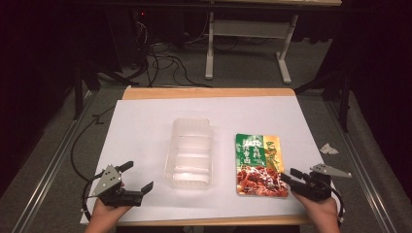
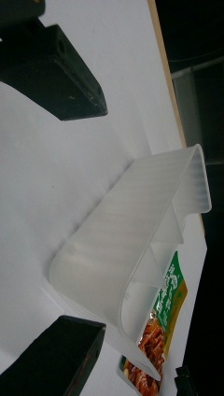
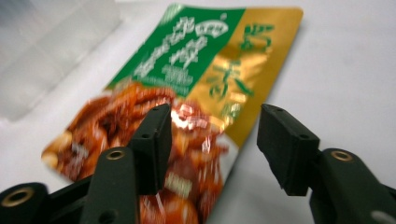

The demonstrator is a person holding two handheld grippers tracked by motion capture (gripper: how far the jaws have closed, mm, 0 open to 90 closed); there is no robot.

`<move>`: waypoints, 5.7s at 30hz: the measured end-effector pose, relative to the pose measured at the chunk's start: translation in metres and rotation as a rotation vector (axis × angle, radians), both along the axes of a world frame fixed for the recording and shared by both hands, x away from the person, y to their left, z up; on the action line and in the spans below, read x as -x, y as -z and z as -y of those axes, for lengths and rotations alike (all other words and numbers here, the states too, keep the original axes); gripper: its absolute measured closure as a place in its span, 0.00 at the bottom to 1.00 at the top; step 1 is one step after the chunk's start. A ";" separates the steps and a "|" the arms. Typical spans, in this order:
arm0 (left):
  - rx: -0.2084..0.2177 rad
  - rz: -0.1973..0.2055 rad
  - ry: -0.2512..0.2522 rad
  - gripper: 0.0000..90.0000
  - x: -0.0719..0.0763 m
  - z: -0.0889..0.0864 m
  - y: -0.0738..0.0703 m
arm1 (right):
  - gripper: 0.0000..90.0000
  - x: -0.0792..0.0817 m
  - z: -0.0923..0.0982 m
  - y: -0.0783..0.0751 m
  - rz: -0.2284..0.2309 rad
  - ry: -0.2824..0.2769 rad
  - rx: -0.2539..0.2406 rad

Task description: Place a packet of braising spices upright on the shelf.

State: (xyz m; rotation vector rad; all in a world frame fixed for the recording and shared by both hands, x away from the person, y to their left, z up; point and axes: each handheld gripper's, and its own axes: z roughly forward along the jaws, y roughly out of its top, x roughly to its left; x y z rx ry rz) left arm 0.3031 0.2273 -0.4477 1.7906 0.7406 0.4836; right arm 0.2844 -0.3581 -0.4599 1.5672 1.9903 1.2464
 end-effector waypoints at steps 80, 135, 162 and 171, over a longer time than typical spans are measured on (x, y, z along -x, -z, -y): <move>-0.026 -0.043 -0.035 0.01 0.000 0.002 0.007 | 1.00 -0.108 -0.003 0.001 -0.006 -0.099 -0.081; 0.002 -0.012 -0.034 0.01 0.001 -0.003 0.000 | 1.00 -0.025 -0.043 -0.112 0.572 -0.075 -0.153; 0.002 -0.013 -0.036 0.01 0.002 -0.004 0.000 | 1.00 -0.009 -0.020 -0.099 0.573 -0.026 -0.109; 0.000 -0.019 -0.028 0.01 0.002 -0.003 0.000 | 1.00 0.011 -0.003 -0.088 0.539 -0.005 -0.078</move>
